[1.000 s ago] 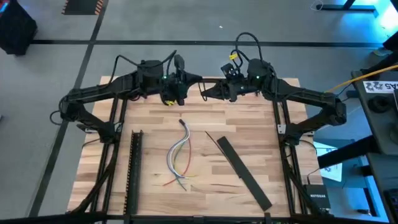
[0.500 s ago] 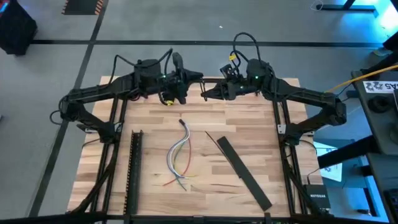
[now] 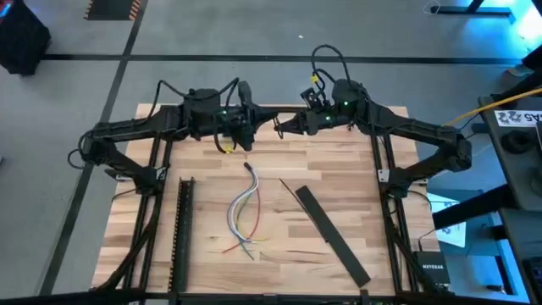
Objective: Ziptie cables
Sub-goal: Insert the left black zip tie tail into the locking head
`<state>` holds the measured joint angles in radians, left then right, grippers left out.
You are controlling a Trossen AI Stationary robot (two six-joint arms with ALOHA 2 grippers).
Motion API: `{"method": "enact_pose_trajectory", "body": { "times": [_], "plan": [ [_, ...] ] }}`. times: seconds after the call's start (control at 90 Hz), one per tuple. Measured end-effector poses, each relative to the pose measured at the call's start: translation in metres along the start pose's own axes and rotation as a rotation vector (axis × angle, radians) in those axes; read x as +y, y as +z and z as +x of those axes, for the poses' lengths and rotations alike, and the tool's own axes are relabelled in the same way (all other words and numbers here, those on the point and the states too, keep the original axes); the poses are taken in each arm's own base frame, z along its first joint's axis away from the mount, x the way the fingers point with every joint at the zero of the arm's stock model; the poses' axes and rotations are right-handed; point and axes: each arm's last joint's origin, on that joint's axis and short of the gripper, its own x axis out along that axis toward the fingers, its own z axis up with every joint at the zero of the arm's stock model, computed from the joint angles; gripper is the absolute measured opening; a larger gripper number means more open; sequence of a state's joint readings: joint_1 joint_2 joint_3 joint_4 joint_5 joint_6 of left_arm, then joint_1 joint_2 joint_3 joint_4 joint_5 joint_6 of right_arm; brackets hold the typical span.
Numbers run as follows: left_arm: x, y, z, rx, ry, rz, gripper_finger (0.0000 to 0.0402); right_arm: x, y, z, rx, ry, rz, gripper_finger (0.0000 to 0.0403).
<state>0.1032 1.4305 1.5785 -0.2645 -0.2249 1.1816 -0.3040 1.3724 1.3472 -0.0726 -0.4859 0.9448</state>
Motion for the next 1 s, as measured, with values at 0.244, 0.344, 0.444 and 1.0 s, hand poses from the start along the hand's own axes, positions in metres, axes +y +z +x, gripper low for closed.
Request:
{"method": "enact_pose_trajectory", "body": {
  "times": [0.244,0.344,0.444,1.0],
  "plan": [
    [-0.011,-0.003,0.008,0.056,-0.061,0.019,0.0,-0.009,0.005,-0.004,-0.007,-0.056,0.012,0.0],
    [-0.012,-0.003,0.009,0.056,-0.067,-0.002,0.0,-0.01,0.004,-0.004,-0.004,-0.061,-0.004,0.0],
    [-0.016,-0.005,0.014,0.067,-0.086,-0.025,0.0,-0.013,0.004,-0.002,-0.008,-0.078,-0.022,0.0],
    [-0.016,-0.018,0.014,0.235,-0.025,-0.397,0.012,-0.02,0.002,-0.001,-0.029,-0.181,-0.166,0.0]
  ]
}}
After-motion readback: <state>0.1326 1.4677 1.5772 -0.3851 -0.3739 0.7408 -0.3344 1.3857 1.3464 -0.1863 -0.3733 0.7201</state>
